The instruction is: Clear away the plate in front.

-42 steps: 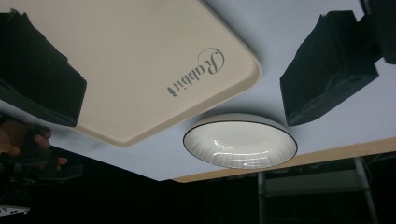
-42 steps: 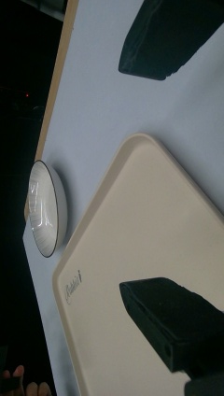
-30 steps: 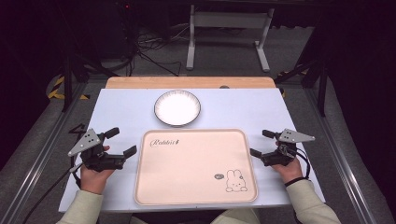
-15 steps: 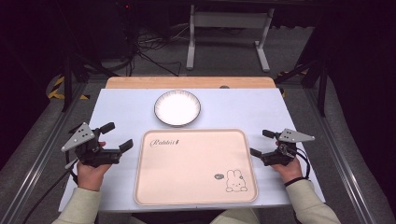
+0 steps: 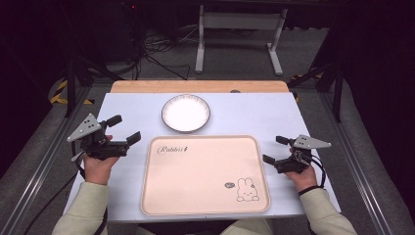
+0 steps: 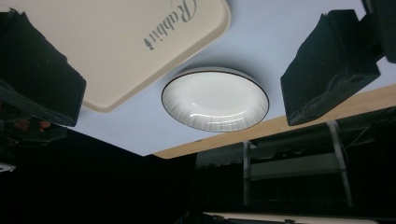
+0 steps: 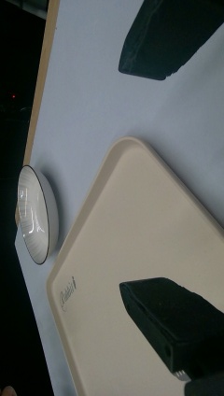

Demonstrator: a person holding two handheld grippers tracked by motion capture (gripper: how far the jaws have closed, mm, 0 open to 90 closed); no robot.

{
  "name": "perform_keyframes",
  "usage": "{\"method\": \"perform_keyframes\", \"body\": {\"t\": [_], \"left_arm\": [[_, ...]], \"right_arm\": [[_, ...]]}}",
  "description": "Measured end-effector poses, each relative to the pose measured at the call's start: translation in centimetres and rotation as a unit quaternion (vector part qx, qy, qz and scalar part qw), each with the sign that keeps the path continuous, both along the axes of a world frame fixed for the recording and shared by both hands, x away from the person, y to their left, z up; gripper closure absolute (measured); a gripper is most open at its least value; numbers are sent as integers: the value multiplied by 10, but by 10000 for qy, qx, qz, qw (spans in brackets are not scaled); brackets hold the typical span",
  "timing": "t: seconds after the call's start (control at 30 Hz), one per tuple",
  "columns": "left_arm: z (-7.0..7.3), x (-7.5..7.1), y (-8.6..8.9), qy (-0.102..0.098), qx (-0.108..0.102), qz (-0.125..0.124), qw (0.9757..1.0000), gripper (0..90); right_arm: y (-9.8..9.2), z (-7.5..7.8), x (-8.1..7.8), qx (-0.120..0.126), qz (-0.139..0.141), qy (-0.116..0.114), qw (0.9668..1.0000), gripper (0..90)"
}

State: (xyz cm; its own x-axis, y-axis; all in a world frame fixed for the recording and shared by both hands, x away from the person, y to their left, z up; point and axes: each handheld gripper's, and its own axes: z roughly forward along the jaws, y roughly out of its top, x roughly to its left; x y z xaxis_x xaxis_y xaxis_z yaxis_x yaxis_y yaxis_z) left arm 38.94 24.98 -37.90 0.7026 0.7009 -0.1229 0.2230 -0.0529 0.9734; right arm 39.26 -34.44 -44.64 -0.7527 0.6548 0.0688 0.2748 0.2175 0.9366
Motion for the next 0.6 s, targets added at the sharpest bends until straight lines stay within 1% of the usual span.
{"method": "perform_keyframes", "body": {"t": [0.1, 0.13, 0.27, 0.37, 0.5, 0.6], "left_arm": [[1, 9, -1, 55, -143, -36, 9999, 10], [2, 12, -2, 28, -172, -30, 9998, 10], [9, 21, -7, -74, -145, -76, 9998, 12], [11, 28, -9, -22, -129, -103, 9999, 11], [11, 38, -10, 108, -229, -108, 9996, 11], [10, 46, -10, 190, -279, -54, 9994, 15]], "right_arm": [[0, 0, 1, 1, 7, 18, 10000, 0], [1, -1, 1, -4, 7, 26, 10000, 0], [0, -1, 1, 8, -24, 54, 10000, 0], [-1, -1, 1, 39, -27, 49, 10000, 0], [-2, -1, 1, 53, -22, 55, 10000, 0], [-2, 0, 1, 66, -10, 64, 10000, 0]]}}
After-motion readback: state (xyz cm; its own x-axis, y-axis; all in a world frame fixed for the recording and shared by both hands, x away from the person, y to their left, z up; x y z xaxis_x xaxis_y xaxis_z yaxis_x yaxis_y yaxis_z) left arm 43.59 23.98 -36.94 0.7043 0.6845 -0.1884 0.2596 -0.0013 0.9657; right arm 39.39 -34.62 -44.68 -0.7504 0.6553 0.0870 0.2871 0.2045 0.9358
